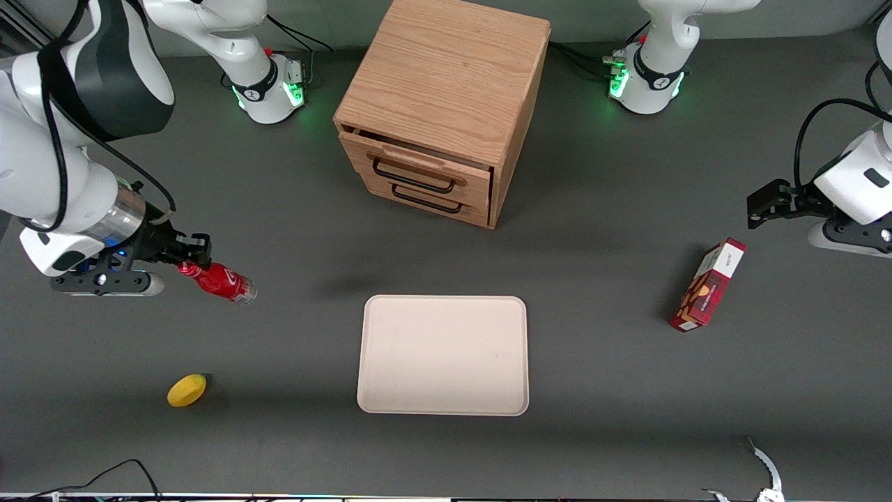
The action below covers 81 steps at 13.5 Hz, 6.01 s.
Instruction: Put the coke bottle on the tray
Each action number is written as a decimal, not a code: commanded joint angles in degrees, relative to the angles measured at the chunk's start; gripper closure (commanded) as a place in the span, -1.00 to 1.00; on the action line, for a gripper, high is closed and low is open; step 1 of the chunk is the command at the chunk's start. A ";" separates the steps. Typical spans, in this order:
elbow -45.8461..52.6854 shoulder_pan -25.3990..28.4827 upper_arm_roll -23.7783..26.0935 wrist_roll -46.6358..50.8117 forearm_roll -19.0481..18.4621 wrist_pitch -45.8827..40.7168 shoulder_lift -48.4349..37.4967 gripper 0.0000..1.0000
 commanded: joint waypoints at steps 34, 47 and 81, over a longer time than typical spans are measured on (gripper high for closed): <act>25.43 19.04 -1.59 2.63 -7.41 24.65 37.03 1.00; 25.16 19.04 -1.94 2.90 -8.47 25.35 38.52 0.48; 9.35 2.28 -0.80 -1.57 -0.74 1.47 9.89 -1.00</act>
